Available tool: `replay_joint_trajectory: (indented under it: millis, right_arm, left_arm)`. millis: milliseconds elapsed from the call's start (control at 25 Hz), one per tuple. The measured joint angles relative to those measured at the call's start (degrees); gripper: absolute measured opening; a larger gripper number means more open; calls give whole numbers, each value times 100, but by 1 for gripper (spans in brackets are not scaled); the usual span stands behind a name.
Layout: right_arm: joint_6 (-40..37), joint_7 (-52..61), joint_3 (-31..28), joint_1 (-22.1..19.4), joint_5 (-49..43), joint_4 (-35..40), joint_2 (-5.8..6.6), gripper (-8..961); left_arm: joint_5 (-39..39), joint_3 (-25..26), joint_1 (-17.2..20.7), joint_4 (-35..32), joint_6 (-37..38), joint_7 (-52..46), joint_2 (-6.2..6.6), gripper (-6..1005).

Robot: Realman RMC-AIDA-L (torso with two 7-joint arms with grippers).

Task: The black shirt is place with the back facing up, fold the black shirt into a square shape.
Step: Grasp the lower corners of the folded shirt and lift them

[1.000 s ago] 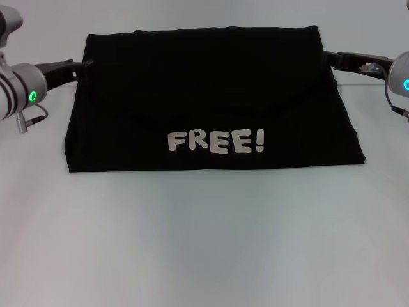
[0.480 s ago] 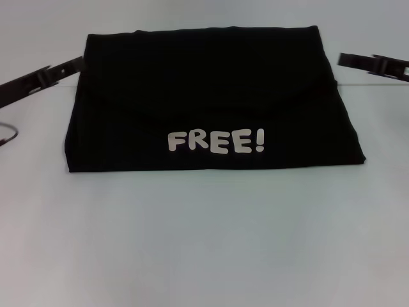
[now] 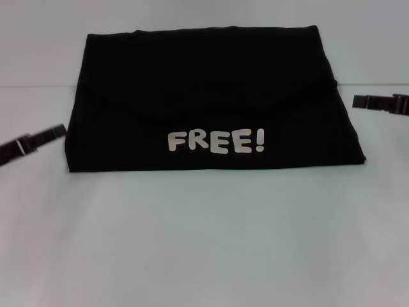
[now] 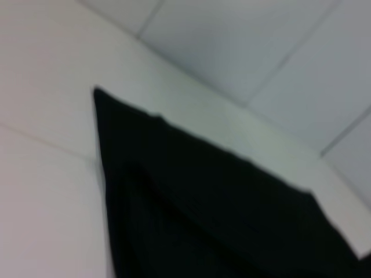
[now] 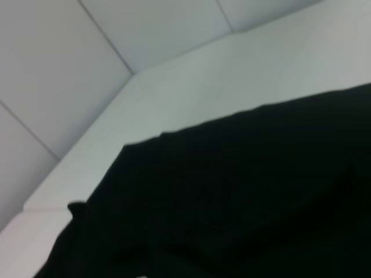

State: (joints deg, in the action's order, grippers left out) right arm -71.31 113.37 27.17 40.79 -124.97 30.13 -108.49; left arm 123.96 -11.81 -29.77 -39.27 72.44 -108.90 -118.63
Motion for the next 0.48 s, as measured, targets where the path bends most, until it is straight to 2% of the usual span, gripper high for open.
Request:
replay_joint_trajectory:
  millis: [240, 320, 440, 480]
  right_arm:
    - [-39, -44, 239, 10, -2, 11, -24, 558]
    - [-57, -34, 247, 11, 2, 11, -19, 558]
    - [-83, -9, 244, 12, 13, 12, 4, 558]
    - [-84, 9, 238, 15, 13, 12, 7, 558]
  left_arm:
    - [247, -457, -73, 114, -322, 154, -71, 737]
    - [259, -803, -164, 201, -756, 179, -110, 736]
    - [272, -945, -188, 236, -909, 183, -119, 736]
    - [274, -1197, -227, 272, -1196, 189, -140, 735]
